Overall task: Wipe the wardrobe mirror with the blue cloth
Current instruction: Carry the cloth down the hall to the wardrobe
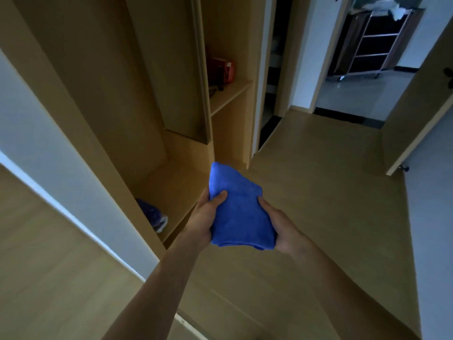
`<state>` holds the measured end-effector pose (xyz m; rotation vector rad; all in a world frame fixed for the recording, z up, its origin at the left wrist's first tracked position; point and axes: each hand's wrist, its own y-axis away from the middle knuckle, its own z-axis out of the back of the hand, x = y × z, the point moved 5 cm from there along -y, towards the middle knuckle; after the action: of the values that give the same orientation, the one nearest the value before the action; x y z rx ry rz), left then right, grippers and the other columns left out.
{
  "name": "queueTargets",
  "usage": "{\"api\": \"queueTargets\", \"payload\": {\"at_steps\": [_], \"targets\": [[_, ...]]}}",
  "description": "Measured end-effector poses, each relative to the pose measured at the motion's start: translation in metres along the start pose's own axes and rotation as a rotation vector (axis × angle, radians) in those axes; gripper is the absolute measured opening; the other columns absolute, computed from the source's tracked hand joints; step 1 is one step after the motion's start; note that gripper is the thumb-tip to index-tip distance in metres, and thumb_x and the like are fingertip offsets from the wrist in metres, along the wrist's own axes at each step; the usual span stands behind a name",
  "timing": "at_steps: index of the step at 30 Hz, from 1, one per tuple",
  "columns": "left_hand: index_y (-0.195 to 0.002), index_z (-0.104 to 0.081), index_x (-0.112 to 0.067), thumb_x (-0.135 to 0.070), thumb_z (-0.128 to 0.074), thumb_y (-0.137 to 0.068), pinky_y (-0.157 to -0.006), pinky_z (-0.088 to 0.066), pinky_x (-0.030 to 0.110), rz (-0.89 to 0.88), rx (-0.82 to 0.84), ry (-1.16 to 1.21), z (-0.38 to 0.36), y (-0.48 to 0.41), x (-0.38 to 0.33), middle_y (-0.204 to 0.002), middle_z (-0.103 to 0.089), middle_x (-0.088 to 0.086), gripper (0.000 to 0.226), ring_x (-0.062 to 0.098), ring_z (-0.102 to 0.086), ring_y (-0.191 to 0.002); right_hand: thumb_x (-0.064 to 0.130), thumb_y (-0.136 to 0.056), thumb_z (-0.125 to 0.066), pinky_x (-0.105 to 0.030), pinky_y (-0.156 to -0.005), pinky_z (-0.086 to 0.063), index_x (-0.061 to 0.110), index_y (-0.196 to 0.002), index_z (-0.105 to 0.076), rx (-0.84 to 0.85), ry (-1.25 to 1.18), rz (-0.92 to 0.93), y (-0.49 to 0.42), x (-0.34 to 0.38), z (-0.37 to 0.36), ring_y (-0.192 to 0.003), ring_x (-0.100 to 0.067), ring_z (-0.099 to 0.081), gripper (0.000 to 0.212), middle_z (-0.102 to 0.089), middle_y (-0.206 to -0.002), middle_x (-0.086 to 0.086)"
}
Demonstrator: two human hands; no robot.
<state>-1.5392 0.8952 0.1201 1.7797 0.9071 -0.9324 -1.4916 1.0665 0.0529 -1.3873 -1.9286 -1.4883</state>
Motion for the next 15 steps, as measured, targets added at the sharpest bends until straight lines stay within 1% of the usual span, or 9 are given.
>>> {"api": "queueTargets", "payload": {"at_steps": [2,3,6,7,9,11,13,15], "targets": [[-0.122,-0.064,-0.040,-0.031,-0.060,-0.102,-0.108,-0.049,0.052,0.004,0.006,-0.013,-0.014,-0.013,-0.001,-0.129,-0.070,-0.003,0.023,0.025,-0.064,-0.123,0.068,-0.076,-0.075,-0.045,-0.101,-0.052,0.018,-0.127,-0.070,0.065,-0.084,-0.038,-0.009,0.012,0.003,-0.117,-0.030,-0.067,0.072,-0.070,-0.127,-0.011],[-0.124,-0.064,-0.038,-0.031,-0.061,-0.102,-0.105,-0.051,0.050,0.003,0.003,-0.020,-0.019,-0.020,-0.001,-0.126,-0.072,-0.003,0.024,0.024,-0.066,-0.120,0.069,-0.075,-0.076,-0.045,-0.101,-0.052,0.018,-0.126,-0.072,0.074,-0.113,-0.055,-0.012,0.017,0.006,-0.118,-0.030,-0.067,0.072,-0.070,-0.127,-0.011],[-0.130,-0.061,-0.025,-0.026,-0.066,-0.098,-0.087,-0.060,0.043,-0.025,0.013,-0.014,-0.036,-0.045,-0.007,-0.115,-0.073,0.002,0.033,0.022,-0.072,-0.102,0.070,-0.076,-0.074,-0.044,-0.107,-0.049,0.020,-0.118,-0.076,0.056,-0.046,-0.027,-0.027,0.040,0.025,-0.116,-0.027,-0.069,0.065,-0.072,-0.125,-0.009],[-0.129,-0.061,-0.025,-0.027,-0.068,-0.097,-0.085,-0.060,0.042,-0.025,0.005,-0.024,-0.041,-0.053,-0.010,-0.114,-0.073,0.002,0.033,0.021,-0.073,-0.100,0.068,-0.078,-0.073,-0.044,-0.108,-0.049,0.019,-0.118,-0.076,0.031,0.001,-0.020,-0.031,0.049,0.032,-0.114,-0.026,-0.070,0.063,-0.073,-0.122,-0.009],[-0.122,-0.066,-0.031,-0.033,-0.071,-0.095,-0.088,-0.060,0.043,0.007,-0.054,-0.046,-0.045,-0.070,-0.011,-0.111,-0.077,-0.001,0.028,0.022,-0.072,-0.103,0.061,-0.082,-0.073,-0.043,-0.101,-0.053,0.015,-0.120,-0.073,-0.034,0.078,-0.016,-0.038,0.067,0.043,-0.106,-0.026,-0.073,0.059,-0.076,-0.115,-0.009],[-0.114,-0.070,-0.037,-0.039,-0.074,-0.091,-0.087,-0.061,0.042,0.027,-0.108,-0.076,-0.047,-0.089,-0.009,-0.104,-0.079,-0.007,0.023,0.021,-0.073,-0.102,0.052,-0.085,-0.074,-0.039,-0.088,-0.058,0.013,-0.120,-0.071,-0.074,0.124,0.030,-0.044,0.085,0.050,-0.100,-0.026,-0.075,0.052,-0.077,-0.110,-0.009],[-0.112,-0.070,-0.037,-0.043,-0.075,-0.089,-0.088,-0.061,0.041,0.014,-0.125,-0.108,-0.048,-0.108,-0.009,-0.101,-0.079,-0.010,0.024,0.018,-0.074,-0.100,0.045,-0.088,-0.074,-0.037,-0.079,-0.059,0.014,-0.119,-0.070,-0.083,0.128,0.096,-0.050,0.101,0.052,-0.099,-0.026,-0.075,0.044,-0.077,-0.108,-0.008],[-0.113,-0.069,-0.036,-0.045,-0.075,-0.088,-0.084,-0.060,0.037,0.003,-0.145,-0.136,-0.050,-0.127,-0.010,-0.099,-0.079,-0.012,0.027,0.015,-0.074,-0.097,0.039,-0.089,-0.074,-0.036,-0.075,-0.060,0.016,-0.119,-0.069,-0.084,0.127,0.152,-0.057,0.116,0.054,-0.098,-0.026,-0.075,0.037,-0.077,-0.109,-0.007]]}}
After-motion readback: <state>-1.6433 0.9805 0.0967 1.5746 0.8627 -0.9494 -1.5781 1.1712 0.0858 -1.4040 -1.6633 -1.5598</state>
